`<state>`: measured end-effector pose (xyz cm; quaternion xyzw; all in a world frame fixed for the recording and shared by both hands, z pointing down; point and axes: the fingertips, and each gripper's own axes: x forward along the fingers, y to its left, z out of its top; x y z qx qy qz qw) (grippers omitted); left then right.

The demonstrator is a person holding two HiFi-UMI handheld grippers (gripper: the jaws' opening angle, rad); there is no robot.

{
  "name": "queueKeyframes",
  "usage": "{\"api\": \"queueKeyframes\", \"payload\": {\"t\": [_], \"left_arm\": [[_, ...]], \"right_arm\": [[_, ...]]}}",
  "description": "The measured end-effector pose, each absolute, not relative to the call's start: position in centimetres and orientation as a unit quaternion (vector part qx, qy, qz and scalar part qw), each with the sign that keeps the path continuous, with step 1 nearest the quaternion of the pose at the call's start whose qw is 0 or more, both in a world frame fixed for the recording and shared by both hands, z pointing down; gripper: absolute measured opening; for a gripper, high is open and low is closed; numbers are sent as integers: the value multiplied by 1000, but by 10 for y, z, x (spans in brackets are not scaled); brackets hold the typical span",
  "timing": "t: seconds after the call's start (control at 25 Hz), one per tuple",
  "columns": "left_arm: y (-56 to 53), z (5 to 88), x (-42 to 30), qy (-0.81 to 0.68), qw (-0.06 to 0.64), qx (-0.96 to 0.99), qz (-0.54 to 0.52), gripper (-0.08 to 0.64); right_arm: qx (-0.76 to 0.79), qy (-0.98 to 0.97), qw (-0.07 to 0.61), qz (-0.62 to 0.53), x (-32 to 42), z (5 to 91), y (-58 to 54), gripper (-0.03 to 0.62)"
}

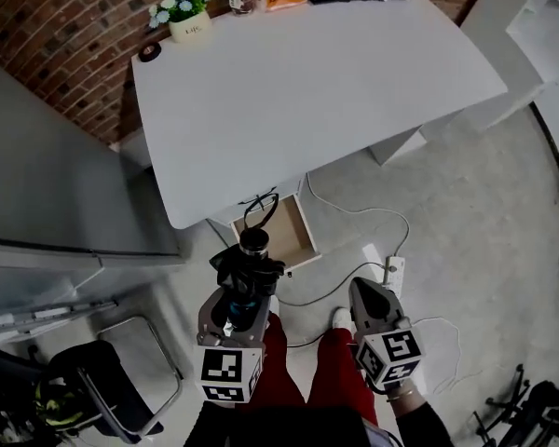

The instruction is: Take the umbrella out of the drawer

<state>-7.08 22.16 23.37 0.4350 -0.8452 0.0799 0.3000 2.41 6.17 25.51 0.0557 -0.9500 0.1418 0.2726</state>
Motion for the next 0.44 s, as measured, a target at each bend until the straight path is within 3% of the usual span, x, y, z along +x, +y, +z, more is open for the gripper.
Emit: {"api": "queueKeyframes", "payload": {"t": [0.44], "left_arm": [[183, 258, -4, -887, 342, 308, 25, 230]], "right_arm": [[-61, -953, 264, 135, 82, 257, 1, -3]]}}
